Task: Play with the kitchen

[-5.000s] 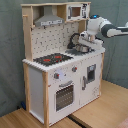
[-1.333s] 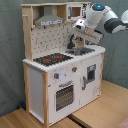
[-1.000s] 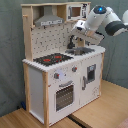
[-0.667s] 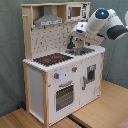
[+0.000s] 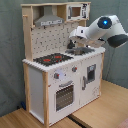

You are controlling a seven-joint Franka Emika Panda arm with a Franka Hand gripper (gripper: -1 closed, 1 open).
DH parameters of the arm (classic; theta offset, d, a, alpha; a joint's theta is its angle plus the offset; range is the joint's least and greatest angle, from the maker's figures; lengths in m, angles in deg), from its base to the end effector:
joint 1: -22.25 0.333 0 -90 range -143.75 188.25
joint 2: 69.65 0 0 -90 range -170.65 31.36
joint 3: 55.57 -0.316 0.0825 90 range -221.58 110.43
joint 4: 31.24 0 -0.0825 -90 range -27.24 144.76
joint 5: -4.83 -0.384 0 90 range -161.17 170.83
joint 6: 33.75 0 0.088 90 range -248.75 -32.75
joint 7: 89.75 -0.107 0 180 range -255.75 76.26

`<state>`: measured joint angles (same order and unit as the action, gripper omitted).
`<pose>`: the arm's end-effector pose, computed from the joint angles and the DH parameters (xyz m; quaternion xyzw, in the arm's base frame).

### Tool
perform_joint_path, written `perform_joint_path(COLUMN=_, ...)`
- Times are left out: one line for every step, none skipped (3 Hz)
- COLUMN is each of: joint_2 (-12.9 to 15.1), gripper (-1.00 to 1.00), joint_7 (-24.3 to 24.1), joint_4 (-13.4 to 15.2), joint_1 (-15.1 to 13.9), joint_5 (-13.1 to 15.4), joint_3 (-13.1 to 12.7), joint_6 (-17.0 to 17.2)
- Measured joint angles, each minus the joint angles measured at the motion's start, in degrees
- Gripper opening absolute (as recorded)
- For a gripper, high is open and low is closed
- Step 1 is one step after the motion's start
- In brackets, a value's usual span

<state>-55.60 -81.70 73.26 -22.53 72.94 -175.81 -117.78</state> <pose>0.2838 0.4493 0.6080 0.6395 0.6010 0.1851 0.4423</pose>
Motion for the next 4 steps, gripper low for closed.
perform_joint_path(joint_2=-5.07, gripper=1.0, joint_7=1.9, joint_4=0.35, joint_1=-0.02, joint_5=-0.04, joint_3=0.39, joint_6=-3.41)
perform_joint_path(joint_2=-9.59, gripper=1.0, joint_7=1.6, joint_4=3.21, joint_1=0.08, joint_5=-0.29, joint_3=-0.56, joint_6=-5.53)
perform_joint_path(joint_2=-11.41, gripper=1.0, joint_7=-1.63, joint_4=6.67, joint_1=0.27, joint_5=-1.05, joint_3=-4.19, joint_6=-4.88)
perform_joint_path(joint_2=-11.83, gripper=1.0, joint_7=-1.96, joint_4=5.9, joint_1=0.27, joint_5=-1.05, joint_3=-8.63, joint_6=-0.76)
